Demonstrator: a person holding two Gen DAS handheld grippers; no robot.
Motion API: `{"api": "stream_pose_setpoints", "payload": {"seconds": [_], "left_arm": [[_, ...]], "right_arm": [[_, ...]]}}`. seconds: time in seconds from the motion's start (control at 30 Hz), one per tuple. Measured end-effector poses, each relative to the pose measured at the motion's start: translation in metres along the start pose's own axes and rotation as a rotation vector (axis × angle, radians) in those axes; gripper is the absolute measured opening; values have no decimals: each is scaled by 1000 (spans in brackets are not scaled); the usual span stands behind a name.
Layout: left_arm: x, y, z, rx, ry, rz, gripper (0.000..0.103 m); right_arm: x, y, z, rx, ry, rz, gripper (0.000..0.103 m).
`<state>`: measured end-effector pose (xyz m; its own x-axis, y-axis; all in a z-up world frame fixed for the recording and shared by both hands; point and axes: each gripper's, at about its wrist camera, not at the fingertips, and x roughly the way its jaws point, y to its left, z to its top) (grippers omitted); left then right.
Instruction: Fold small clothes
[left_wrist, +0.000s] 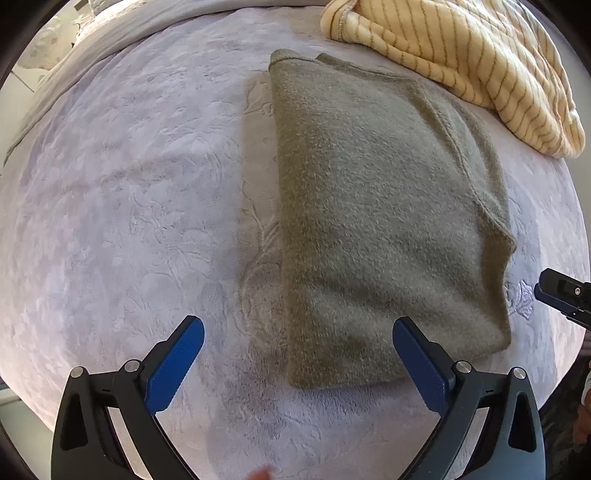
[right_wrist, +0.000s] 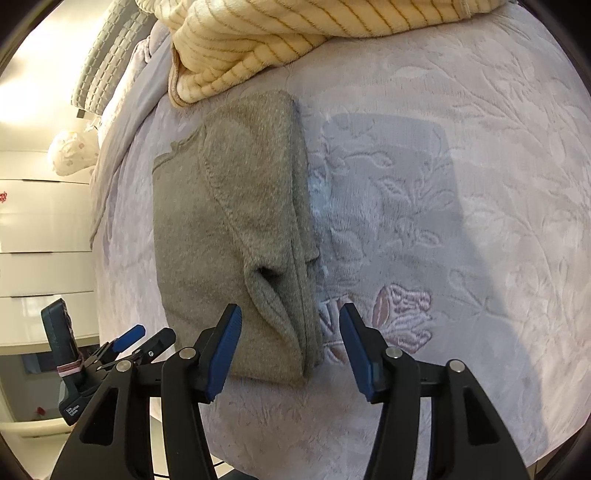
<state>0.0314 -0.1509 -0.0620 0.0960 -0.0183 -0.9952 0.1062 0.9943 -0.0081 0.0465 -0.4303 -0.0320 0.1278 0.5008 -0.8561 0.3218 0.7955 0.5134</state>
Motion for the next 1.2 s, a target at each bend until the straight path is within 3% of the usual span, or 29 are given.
{"api": "stream_pose_setpoints", "payload": {"seconds": [0.17, 0.43, 0.6, 0.87, 1.1, 1.2], "left_arm": [[17, 8, 5, -10, 48, -43, 102], [11, 32, 32, -84, -49, -116, 102], [17, 42, 57, -122, -64, -158, 102], [41, 47, 84, -150, -57, -259, 102], [68, 44, 99, -136, -27, -402, 102], [78, 38, 102, -129, -21, -430, 102]], "right_arm": [[2, -4, 8, -6, 6, -6, 65], [18, -15, 21, 9, 47, 1, 65], [25, -19, 33, 23, 56, 28, 65], [45, -21, 57, 27, 67, 126, 65], [81, -17, 78, -15, 130, 267, 65], [96, -12, 85, -38, 153, 308, 68]]}}
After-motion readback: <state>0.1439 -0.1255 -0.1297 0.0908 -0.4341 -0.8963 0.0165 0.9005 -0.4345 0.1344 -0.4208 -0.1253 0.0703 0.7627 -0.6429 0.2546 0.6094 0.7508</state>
